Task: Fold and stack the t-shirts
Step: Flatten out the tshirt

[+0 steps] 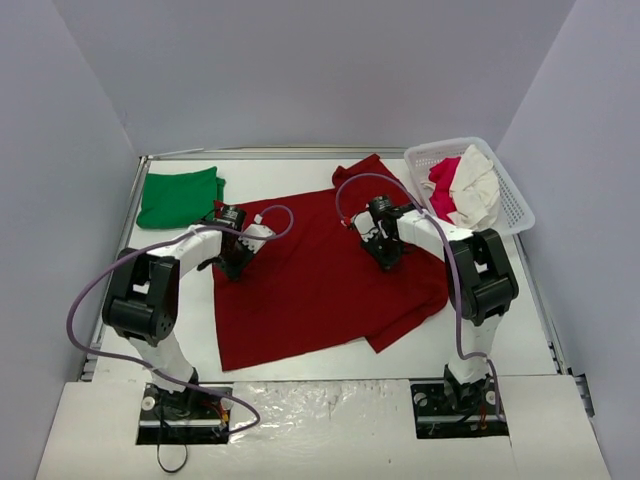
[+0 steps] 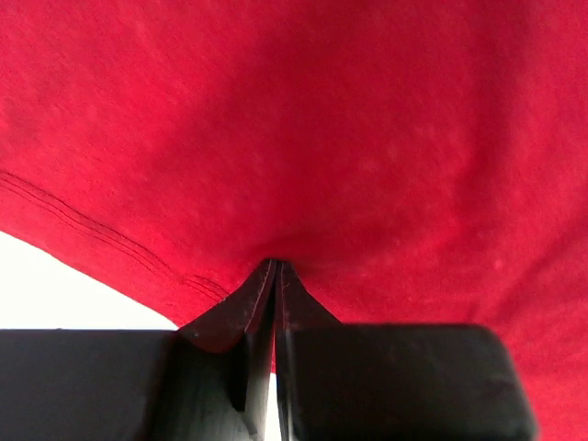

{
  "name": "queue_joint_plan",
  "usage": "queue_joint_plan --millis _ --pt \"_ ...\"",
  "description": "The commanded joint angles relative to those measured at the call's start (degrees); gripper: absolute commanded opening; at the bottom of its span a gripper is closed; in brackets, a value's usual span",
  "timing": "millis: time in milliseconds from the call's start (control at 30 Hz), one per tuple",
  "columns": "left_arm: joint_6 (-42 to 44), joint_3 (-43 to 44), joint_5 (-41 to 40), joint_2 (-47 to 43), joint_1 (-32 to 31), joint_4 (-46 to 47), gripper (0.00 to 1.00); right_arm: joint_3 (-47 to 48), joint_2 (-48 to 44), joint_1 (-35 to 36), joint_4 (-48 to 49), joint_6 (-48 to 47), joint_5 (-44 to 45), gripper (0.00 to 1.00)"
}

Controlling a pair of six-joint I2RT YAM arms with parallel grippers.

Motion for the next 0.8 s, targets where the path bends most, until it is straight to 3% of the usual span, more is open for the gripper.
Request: queue_joint_plan --millis 0,400,767 --pt "-1.0 3.2 -3.6 4.0 -0.4 3.0 0.02 1.9 1.7 -0.4 -1.3 0.7 2.8 0.00" --pt "-4.2 14.1 -10.1 14.3 0.0 0.0 0.02 6.6 7.2 -2.8 -1.1 1.4 6.3 0.00" --pt "-6.0 33.3 -11.8 24.5 -0.5 -6.3 0.02 16.5 13.7 -4.7 -1.7 0.9 7.1 0.00"
